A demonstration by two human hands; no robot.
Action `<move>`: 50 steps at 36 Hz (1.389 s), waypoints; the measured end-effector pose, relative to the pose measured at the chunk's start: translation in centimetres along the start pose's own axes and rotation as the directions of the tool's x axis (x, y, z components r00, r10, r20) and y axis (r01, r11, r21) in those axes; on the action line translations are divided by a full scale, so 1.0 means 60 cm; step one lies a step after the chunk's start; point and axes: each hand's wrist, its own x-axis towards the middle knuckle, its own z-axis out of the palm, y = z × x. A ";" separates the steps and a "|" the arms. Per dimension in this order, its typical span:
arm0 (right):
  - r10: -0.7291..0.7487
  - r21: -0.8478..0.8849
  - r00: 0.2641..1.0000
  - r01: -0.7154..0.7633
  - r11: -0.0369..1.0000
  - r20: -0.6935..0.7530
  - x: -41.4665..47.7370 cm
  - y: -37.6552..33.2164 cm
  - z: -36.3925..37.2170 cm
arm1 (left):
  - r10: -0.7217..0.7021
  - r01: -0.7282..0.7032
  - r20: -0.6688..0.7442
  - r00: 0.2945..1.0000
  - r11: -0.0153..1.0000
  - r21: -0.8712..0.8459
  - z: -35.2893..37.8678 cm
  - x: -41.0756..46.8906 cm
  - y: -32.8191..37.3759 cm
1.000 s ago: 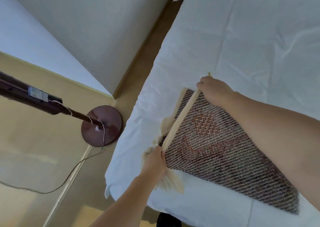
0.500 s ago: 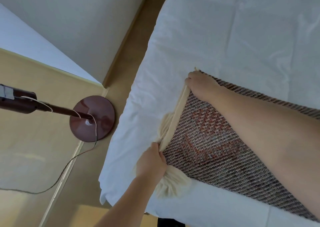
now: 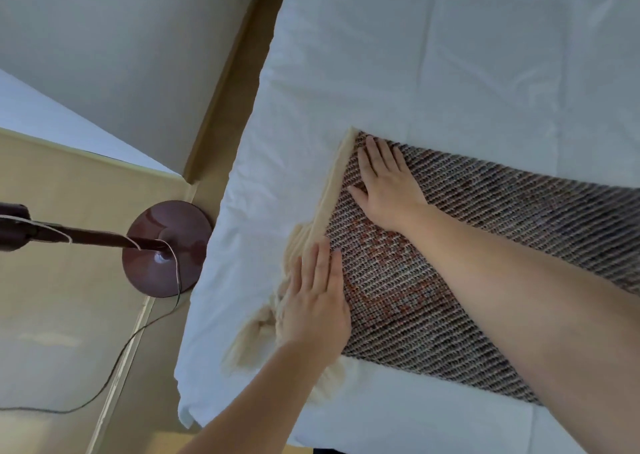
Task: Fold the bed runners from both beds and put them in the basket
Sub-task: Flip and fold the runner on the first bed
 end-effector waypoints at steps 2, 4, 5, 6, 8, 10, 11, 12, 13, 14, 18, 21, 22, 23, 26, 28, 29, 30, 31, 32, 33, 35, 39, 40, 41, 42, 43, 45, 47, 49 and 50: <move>0.045 0.000 0.999 -0.045 0.999 -0.003 -0.018 0.026 0.013 | 0.047 -0.048 0.033 0.998 0.999 0.008 0.021 0.012 0.032; 0.073 -0.016 0.997 -0.073 0.997 -0.007 -0.038 0.059 0.022 | 0.085 -0.088 0.063 0.994 0.996 0.031 0.046 0.021 0.061; 0.081 -0.025 0.997 -0.081 0.996 -0.005 -0.050 0.078 0.026 | 0.090 -0.093 0.081 0.993 0.995 0.039 0.058 0.024 0.076; 0.087 -0.034 0.996 -0.087 0.996 -0.005 -0.063 0.099 0.032 | 0.090 -0.094 0.096 0.991 0.995 0.039 0.069 0.027 0.091; 0.108 -0.051 0.994 -0.108 0.993 -0.009 -0.093 0.144 0.042 | 0.104 -0.108 0.112 0.988 0.994 0.030 0.091 0.033 0.124; 0.140 -0.067 0.990 -0.141 0.988 -0.012 -0.124 0.191 0.053 | 0.135 -0.137 0.110 0.985 0.990 0.017 0.110 0.038 0.165; 0.163 -0.073 0.987 -0.163 0.984 -0.012 -0.139 0.217 0.058 | 0.154 -0.156 0.104 0.983 0.988 0.008 0.118 0.041 0.189; 0.187 -0.076 0.982 -0.188 0.979 -0.010 -0.156 0.243 0.064 | 0.173 -0.173 0.102 0.980 0.985 -0.005 0.127 0.042 0.214; 0.211 -0.076 0.977 -0.211 0.974 -0.008 -0.168 0.264 0.069 | 0.187 -0.186 0.107 0.977 0.982 -0.017 0.134 0.043 0.233; 0.239 -0.075 0.971 -0.239 0.968 -0.009 -0.186 0.293 0.075 | 0.210 -0.208 0.109 0.972 0.978 -0.027 0.142 0.044 0.261; 0.330 -0.091 0.944 -0.330 0.940 -0.008 -0.256 0.400 0.103 | 0.335 -0.332 0.140 0.932 0.942 -0.048 0.172 0.042 0.366; 0.362 -0.065 0.932 -0.362 0.930 -0.017 -0.296 0.458 0.117 | 0.397 -0.393 0.185 0.899 0.918 -0.060 0.191 0.038 0.439; 0.363 -0.052 0.931 -0.364 0.930 -0.023 -0.306 0.473 0.120 | 0.419 -0.415 0.182 0.890 0.908 -0.063 0.199 0.036 0.463; 0.358 -0.040 0.933 -0.359 0.932 -0.031 -0.310 0.482 0.121 | 0.439 -0.434 0.181 0.880 0.898 -0.068 0.204 0.034 0.483; 0.338 -0.021 0.940 -0.339 0.941 -0.034 -0.323 0.509 0.127 | 0.503 -0.504 0.205 0.840 0.862 -0.050 0.224 0.025 0.552; 0.320 -0.015 0.947 -0.321 0.947 -0.039 -0.330 0.520 0.130 | 0.532 -0.533 0.228 0.816 0.844 -0.059 0.238 0.021 0.591; 0.313 -0.003 0.949 -0.313 0.950 -0.043 -0.333 0.520 0.131 | 0.552 -0.555 0.237 0.799 0.830 -0.062 0.245 0.018 0.605; 0.310 0.014 0.950 -0.309 0.951 -0.047 -0.336 0.517 0.132 | 0.576 -0.582 0.245 0.780 0.811 -0.056 0.253 0.014 0.615; 0.309 0.031 0.950 -0.308 0.951 -0.049 -0.338 0.511 0.134 | 0.597 -0.608 0.254 0.761 0.793 -0.041 0.261 0.007 0.622; 0.308 0.046 0.950 -0.306 0.951 -0.051 -0.342 0.503 0.138 | 0.613 -0.630 0.262 0.745 0.776 -0.025 0.270 -0.001 0.624; 0.303 0.062 0.952 -0.299 0.952 -0.054 -0.348 0.492 0.144 | 0.623 -0.643 0.270 0.735 0.766 -0.016 0.276 -0.012 0.623; 0.283 0.092 0.957 -0.277 0.956 -0.058 -0.365 0.471 0.159 | 0.639 -0.660 0.279 0.716 0.751 -0.026 0.287 -0.036 0.616; 0.245 0.129 0.968 -0.237 0.963 -0.050 -0.415 0.443 0.188 | 0.678 -0.698 0.293 0.675 0.714 -0.045 0.297 -0.087 0.591; 0.238 0.136 0.970 -0.229 0.964 -0.052 -0.428 0.438 0.193 | 0.685 -0.705 0.291 0.668 0.708 -0.047 0.296 -0.098 0.584; 0.230 0.140 0.972 -0.222 0.965 -0.046 -0.440 0.433 0.197 | 0.694 -0.715 0.290 0.659 0.698 -0.046 0.294 -0.107 0.577; 0.220 0.141 0.975 -0.213 0.967 -0.038 -0.450 0.429 0.200 | 0.703 -0.725 0.291 0.649 0.687 -0.043 0.292 -0.115 0.571; 0.208 0.146 0.978 -0.201 0.969 -0.034 -0.459 0.427 0.202 | 0.711 -0.734 0.291 0.640 0.678 -0.042 0.289 -0.122 0.565; 0.194 0.184 0.980 -0.182 0.966 -0.049 -0.473 0.426 0.202 | 0.719 -0.741 0.283 0.635 0.670 -0.042 0.282 -0.130 0.554; 0.246 0.318 0.967 -0.214 0.923 -0.063 -0.477 0.434 0.199 | 0.721 -0.737 0.264 0.641 0.674 -0.048 0.273 -0.132 0.546; 0.382 0.549 0.922 -0.288 0.784 -0.061 -0.472 0.445 0.182 | 0.711 -0.723 0.246 0.659 0.689 -0.057 0.263 -0.130 0.541; 0.460 0.653 0.886 -0.319 0.687 -0.052 -0.466 0.453 0.173 | 0.703 -0.712 0.238 0.670 0.700 -0.061 0.260 -0.129 0.540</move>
